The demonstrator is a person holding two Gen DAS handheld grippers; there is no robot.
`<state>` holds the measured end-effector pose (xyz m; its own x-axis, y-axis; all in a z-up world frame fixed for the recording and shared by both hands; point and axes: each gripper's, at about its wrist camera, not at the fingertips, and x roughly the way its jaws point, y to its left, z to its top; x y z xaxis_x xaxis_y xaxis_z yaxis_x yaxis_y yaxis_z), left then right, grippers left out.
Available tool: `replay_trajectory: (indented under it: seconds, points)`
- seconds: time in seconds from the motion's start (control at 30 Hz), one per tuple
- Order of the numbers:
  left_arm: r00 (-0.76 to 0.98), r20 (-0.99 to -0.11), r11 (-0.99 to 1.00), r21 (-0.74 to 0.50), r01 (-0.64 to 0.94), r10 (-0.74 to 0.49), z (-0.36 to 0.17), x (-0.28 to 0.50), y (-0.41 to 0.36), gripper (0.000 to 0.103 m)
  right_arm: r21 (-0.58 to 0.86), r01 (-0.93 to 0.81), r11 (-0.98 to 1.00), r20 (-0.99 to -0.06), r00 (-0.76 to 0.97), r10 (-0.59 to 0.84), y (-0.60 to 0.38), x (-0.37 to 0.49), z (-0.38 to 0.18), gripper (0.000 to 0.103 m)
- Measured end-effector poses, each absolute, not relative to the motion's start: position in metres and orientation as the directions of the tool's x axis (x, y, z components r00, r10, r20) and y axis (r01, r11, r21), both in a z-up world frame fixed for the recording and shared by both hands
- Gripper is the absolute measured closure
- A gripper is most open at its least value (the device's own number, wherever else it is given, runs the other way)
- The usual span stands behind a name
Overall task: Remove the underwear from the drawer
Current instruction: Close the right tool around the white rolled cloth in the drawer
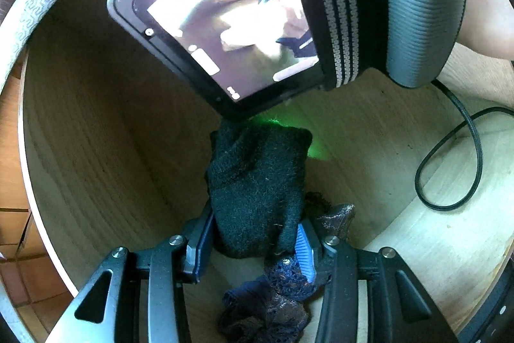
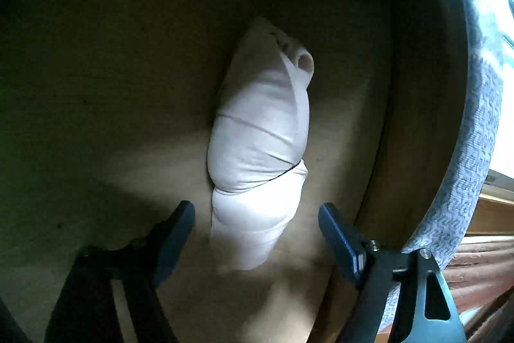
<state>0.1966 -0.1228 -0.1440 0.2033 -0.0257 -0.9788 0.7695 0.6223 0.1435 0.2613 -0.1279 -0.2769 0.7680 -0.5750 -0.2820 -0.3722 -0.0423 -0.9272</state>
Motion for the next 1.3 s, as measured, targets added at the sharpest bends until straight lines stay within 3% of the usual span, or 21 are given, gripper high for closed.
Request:
replay_trajectory:
  seconds: [0.13,0.27,0.3,0.33,0.4,0.43,0.5,0.7,0.93,0.97,1.03,1.1,1.17,1.23,1.3]
  points:
    - [0.207,-0.978,0.623,0.147,0.769,-0.025,-0.144,0.195,-0.12,0.059,-0.916,-0.386,-0.112,-0.243,0.754,-0.61,-0.123,0.261,-0.291,0.026]
    - [0.207,-0.978,0.622,0.144,0.77,-0.029,-0.145,0.194,-0.12,0.059,-0.921,-0.333,-0.202,-0.15,0.781,-0.606,-0.131,0.27,-0.305,0.037]
    - [0.206,-0.978,0.622,0.142,0.77,-0.031,-0.145,0.194,-0.12,0.059,-0.906,-0.353,-0.232,-0.146,0.777,-0.612,-0.135,0.274,-0.313,0.062]
    - [0.204,-0.978,0.621,0.14,0.771,-0.033,-0.146,0.193,-0.119,0.059,-0.892,-0.397,-0.217,-0.177,0.747,-0.641,-0.14,0.279,-0.319,0.075]
    - [0.203,-0.979,0.618,0.137,0.774,-0.037,-0.145,0.192,-0.118,0.059,-0.882,-0.408,-0.236,-0.153,0.721,-0.676,-0.155,0.293,-0.325,0.088]
    - [0.202,-0.979,0.618,0.135,0.774,-0.038,-0.145,0.192,-0.118,0.059,-0.885,-0.406,-0.229,-0.149,0.711,-0.687,-0.16,0.297,-0.323,0.09]
    - [0.198,-0.979,0.62,0.133,0.773,-0.038,-0.145,0.194,-0.118,0.059,-0.895,-0.428,-0.125,-0.225,0.675,-0.702,-0.163,0.304,-0.311,0.097]
    - [0.192,-0.98,0.619,0.124,0.776,-0.045,-0.144,0.197,-0.117,0.059,-0.864,-0.5,-0.065,-0.34,0.672,-0.658,-0.153,0.269,-0.298,0.101]
    - [0.194,-0.98,0.62,0.126,0.774,-0.044,-0.143,0.197,-0.116,0.059,-0.783,-0.591,0.194,-0.574,0.565,-0.593,-0.149,0.263,-0.25,0.101]
    - [0.194,-0.98,0.623,0.124,0.772,-0.046,-0.143,0.197,-0.116,0.059,-0.753,-0.597,0.276,-0.629,0.533,-0.566,-0.152,0.271,-0.24,0.098]
    - [0.197,-0.98,0.624,0.13,0.771,-0.04,-0.143,0.197,-0.117,0.059,-0.653,-0.588,0.478,-0.756,0.466,-0.46,-0.16,0.29,-0.218,0.079]
    - [0.199,-0.979,0.624,0.133,0.77,-0.037,-0.143,0.197,-0.117,0.059,-0.657,-0.55,0.515,-0.753,0.502,-0.425,-0.161,0.303,-0.208,0.054]
    - [0.201,-0.979,0.623,0.139,0.77,-0.03,-0.144,0.196,-0.119,0.059,-0.698,-0.525,0.486,-0.715,0.546,-0.437,-0.162,0.309,-0.206,0.047]
    - [0.202,-0.979,0.624,0.142,0.768,-0.026,-0.144,0.196,-0.121,0.059,-0.688,-0.53,0.496,-0.724,0.543,-0.425,-0.159,0.318,-0.207,0.045]
    - [0.203,-0.979,0.625,0.143,0.767,-0.026,-0.144,0.195,-0.123,0.059,-0.684,-0.522,0.51,-0.728,0.542,-0.421,-0.157,0.325,-0.212,0.036]
